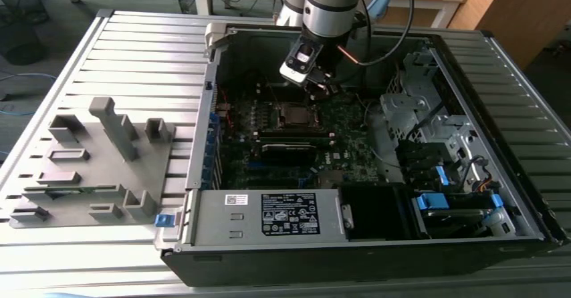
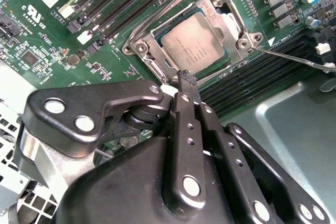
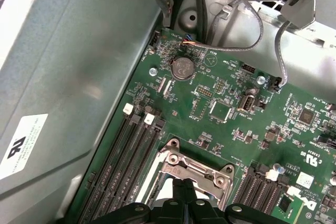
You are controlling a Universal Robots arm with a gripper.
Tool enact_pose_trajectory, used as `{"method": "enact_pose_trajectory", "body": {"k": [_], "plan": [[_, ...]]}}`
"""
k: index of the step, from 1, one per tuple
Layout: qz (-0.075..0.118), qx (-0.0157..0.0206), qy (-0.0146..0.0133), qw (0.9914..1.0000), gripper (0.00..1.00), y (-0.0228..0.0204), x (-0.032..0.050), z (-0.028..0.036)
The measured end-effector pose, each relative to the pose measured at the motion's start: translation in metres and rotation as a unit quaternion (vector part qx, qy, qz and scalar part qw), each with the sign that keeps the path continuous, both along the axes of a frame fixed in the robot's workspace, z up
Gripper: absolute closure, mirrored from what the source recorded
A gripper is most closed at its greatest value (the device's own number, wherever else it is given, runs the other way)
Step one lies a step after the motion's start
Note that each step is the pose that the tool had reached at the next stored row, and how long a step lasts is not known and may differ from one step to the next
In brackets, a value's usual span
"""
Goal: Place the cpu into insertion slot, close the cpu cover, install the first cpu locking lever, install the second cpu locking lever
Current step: 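Close the cpu cover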
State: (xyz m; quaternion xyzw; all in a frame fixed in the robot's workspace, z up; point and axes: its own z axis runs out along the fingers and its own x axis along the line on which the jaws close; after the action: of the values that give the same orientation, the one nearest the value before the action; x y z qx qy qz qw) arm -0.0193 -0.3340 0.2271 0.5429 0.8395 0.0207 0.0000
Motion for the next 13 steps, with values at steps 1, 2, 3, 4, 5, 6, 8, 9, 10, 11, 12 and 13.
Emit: {"method": "enact_pose_trajectory", "body": {"k": [1,2,3,4,5,6,8,9,10,11,12,13], "plan": [[0.0,0.0,0.0,1.0,0.9,0.0,0.0,0.0],[0.001,0.0,0.0,1.0,0.9,0.0,0.0,0.0],[0.001,0.0,0.0,1.0,0.9,0.0,0.0,0.0],[0.002,0.0,0.0,1.0,0.9,0.0,0.0,0.0],[0.002,0.0,0.0,1.0,0.9,0.0,0.0,0.0],[0.002,0.0,0.0,1.0,0.9,0.0,0.0,0.0],[0.003,0.0,0.0,1.0,0.9,0.0,0.0,0.0],[0.003,0.0,0.0,0.99999,0.9,0.0,0.0,0.0],[0.004,0.0,0.0,0.99999,0.9,0.0,0.0,0.0],[0.004,0.0,0.0,0.99999,0.9,0.0,0.0,0.0],[0.005,0.0,0.0,0.99999,0.9,0.0,0.0,0.0],[0.005,0.0,0.0,0.99999,0.9,0.0,0.0,0.0]]}}
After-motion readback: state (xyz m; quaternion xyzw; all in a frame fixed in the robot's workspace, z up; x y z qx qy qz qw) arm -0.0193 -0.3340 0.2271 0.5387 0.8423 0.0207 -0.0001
